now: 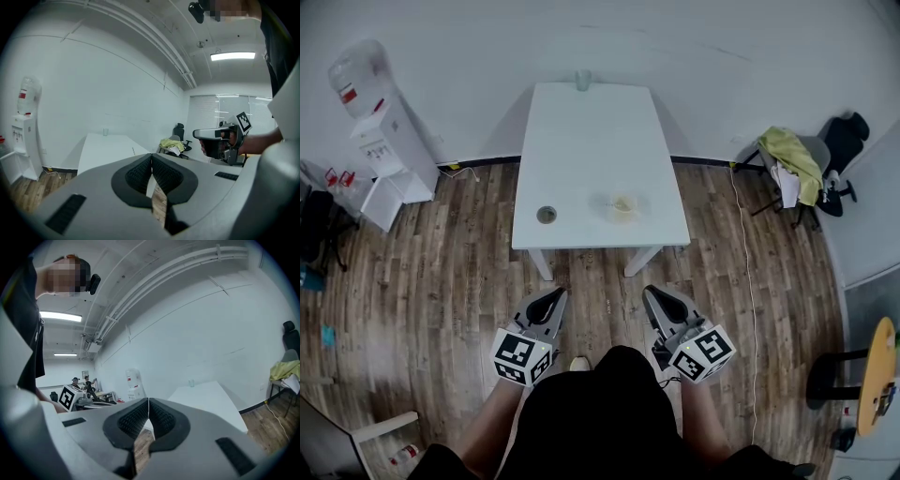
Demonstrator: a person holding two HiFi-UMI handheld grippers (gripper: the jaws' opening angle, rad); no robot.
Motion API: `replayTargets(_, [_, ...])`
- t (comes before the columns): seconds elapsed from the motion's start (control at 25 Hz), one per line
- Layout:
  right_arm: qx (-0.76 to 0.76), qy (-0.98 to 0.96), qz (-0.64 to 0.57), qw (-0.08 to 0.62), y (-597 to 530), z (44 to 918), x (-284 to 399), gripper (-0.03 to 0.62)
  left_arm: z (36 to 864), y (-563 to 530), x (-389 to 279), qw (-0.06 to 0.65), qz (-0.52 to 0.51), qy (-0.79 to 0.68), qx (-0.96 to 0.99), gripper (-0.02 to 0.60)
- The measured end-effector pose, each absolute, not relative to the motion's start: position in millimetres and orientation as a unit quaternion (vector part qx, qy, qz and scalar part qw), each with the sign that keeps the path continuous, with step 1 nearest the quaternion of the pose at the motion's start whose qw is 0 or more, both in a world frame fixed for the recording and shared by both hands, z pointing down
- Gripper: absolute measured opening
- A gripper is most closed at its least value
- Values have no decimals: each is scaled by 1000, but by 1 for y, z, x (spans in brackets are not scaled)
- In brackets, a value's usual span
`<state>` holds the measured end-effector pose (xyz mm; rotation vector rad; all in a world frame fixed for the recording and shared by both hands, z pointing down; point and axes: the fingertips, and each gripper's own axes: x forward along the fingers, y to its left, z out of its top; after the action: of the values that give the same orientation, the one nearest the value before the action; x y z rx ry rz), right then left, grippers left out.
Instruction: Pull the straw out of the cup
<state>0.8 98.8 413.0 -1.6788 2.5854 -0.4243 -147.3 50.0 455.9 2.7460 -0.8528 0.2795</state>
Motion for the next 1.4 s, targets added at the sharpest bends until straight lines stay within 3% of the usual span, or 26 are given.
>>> replayTargets(0.76, [-531, 837, -132, -7, 73, 412, 0, 21, 464, 34, -144, 140, 84, -289, 943, 15])
replayTargets(1.4, [-500, 854, -147, -5, 0, 433, 54, 21, 465, -27, -85, 132, 105, -306, 937, 15])
